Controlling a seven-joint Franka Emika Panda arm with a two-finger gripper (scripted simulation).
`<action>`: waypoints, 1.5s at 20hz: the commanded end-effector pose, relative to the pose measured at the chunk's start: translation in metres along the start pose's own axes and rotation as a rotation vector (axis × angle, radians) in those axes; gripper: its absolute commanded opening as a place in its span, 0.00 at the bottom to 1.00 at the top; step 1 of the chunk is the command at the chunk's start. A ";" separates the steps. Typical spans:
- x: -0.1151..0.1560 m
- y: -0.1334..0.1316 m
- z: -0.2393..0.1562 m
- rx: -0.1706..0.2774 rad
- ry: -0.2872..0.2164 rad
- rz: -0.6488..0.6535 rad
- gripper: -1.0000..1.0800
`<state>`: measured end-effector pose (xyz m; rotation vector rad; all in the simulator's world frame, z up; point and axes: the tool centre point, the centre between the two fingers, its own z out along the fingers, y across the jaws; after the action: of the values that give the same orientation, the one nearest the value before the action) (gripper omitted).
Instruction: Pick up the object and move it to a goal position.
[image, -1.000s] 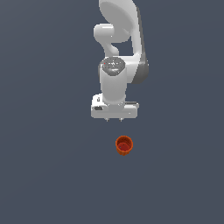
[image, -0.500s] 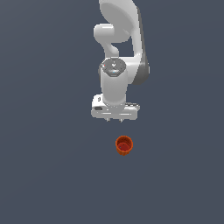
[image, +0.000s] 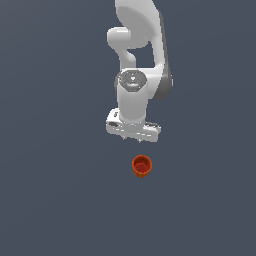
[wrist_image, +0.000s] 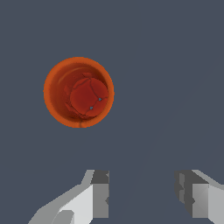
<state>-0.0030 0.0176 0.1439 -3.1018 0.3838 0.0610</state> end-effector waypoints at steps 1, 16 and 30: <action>0.002 -0.002 0.002 -0.002 -0.002 0.060 0.62; 0.011 -0.018 0.015 -0.022 -0.005 0.432 0.62; 0.020 -0.033 0.026 -0.045 0.005 0.776 0.62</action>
<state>0.0221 0.0442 0.1185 -2.8050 1.5017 0.0698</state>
